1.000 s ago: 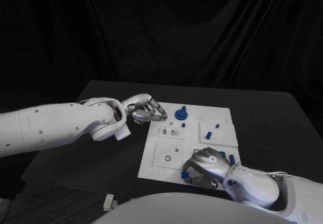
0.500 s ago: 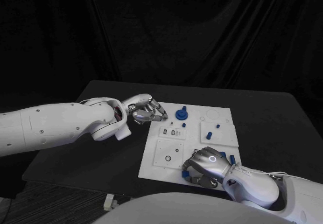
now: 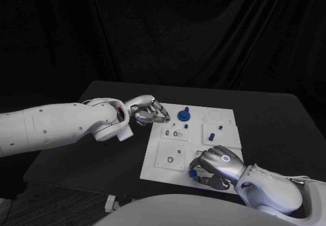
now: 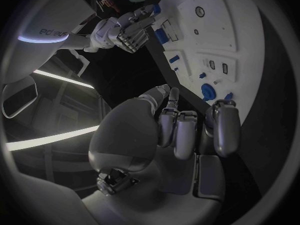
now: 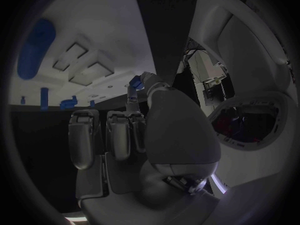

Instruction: Assemble the parts on the task board

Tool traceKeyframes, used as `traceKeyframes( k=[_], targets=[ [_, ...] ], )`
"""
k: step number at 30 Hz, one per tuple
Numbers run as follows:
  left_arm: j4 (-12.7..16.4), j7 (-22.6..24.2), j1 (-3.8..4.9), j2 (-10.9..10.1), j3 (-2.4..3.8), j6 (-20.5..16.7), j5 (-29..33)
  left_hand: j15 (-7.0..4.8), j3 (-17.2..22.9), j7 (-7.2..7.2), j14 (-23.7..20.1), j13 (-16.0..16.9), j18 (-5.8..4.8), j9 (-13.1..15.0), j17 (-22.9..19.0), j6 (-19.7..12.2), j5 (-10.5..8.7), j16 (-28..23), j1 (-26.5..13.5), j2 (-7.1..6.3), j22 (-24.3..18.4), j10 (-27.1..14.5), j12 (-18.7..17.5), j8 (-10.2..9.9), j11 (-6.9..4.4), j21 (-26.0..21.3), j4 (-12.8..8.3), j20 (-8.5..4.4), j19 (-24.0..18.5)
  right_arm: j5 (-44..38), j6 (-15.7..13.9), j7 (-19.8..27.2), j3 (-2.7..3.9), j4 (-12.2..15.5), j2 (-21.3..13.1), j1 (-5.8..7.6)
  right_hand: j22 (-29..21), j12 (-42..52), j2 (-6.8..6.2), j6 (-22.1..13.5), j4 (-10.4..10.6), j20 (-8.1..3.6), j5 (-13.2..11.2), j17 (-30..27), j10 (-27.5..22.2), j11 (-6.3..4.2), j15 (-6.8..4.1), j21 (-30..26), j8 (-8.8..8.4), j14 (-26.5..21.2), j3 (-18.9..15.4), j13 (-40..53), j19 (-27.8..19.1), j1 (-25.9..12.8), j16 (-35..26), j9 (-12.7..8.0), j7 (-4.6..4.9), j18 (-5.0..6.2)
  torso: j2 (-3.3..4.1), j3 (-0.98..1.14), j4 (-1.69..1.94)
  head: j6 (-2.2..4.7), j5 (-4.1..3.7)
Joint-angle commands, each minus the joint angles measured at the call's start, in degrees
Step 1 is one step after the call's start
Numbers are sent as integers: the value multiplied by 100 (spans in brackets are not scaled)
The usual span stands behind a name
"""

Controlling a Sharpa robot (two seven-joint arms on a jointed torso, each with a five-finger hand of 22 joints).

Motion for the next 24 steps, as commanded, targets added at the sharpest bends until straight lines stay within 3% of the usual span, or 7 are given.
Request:
traceKeyframes(
  k=[1, 6, 9, 11, 13, 16, 24],
  targets=[
    [-22, 57, -10, 34, 5, 165, 49, 48, -37, 30, 450, 743, 100, -16, 1265, -18, -8, -33, 34, -31, 1090, -15, -46, 23, 40, -37, 48, -7, -40, 437, -319, -138, 9, 122, -76, 240, 1508, 21, -5, 18, 37, 42, 22, 1375, 608, 45, 29, 18, 20, 574, -7, 1505, 586, -75, -18, 77, 6, -45, 1, 1, -4, -1, -26],
    [-112, 12, -14, 103, 5, 372, 49, 65, -147, 45, 442, 733, 103, -71, 1254, -77, -189, -43, -56, -113, 1084, -27, -53, 6, 56, -61, 197, 8, -57, 648, -408, -143, 9, 80, -74, 704, 1508, 21, 1, 22, 43, 44, 14, 1372, 608, 50, 32, 18, 21, 574, -5, 1505, 586, -81, -19, 82, 8, -45, -2, 1, -2, -1, -71],
    [-181, -24, -18, 165, 5, 528, 49, 94, -417, 72, 428, 722, 106, -151, 1236, -156, -369, -61, -358, -254, 1077, -37, -59, -38, 84, -87, 536, 33, -76, 700, -445, -133, 9, -56, 5, 891, 1508, 21, 1, 25, 44, 45, 10, 1367, 608, 51, 33, 18, 22, 573, -5, 1505, 586, -81, -22, 83, 8, -45, 3, 1, -1, -1, -100],
    [-233, -45, -22, 216, 5, 613, 49, 106, -708, 74, 419, 713, 114, -221, 1225, -182, -949, -70, -587, -315, 1068, -42, -59, -53, 93, -119, 879, 48, -95, 721, -481, -102, 9, -210, 109, 969, 1508, 21, 4, 32, 46, 47, 0, 1368, 608, 54, 35, 18, 26, 573, -3, 1505, 586, -82, -21, 89, 8, -45, 0, 0, -3, -1, -110],
    [-273, -54, -24, 260, 5, 664, 49, 106, -903, 71, 414, 709, 118, -267, 1217, -186, -1254, -74, -635, -316, 1065, -47, -55, -42, 94, -135, 1086, 53, -103, 731, -499, -71, 9, -356, 211, 1007, 1508, 21, 6, 41, 48, 49, -9, 1366, 608, 55, 37, 18, 30, 573, -2, 1505, 586, -82, -22, 94, 8, -45, 3, 1, 0, -1, -114],
    [-336, -58, -28, 332, 5, 716, 49, 107, -1116, 68, 410, 705, 122, -309, 1211, -191, -1484, -74, -650, -320, 1061, -51, -49, -23, 98, -150, 1271, 56, -110, 739, -507, -30, 9, -562, 356, 1034, 1508, 21, 10, 53, 50, 52, -18, 1370, 608, 57, 39, 18, 36, 573, 1, 1505, 586, -81, -20, 101, 7, -45, 5, 1, -1, -1, -122],
    [-558, -40, -88, 603, 5, 872, 48, 125, -1402, 94, 382, 665, 139, -382, 1174, -288, -1577, -109, -550, -319, 1036, -100, -94, -31, 118, -243, 1445, 68, -160, 728, -580, 90, 8, -1072, 728, 1046, 1508, 21, 23, 82, 47, 56, -39, 1355, 608, 58, 42, 17, 49, 570, 13, 1505, 585, -68, -28, 116, 5, -44, 15, 0, 12, -1, -155]
  ],
)
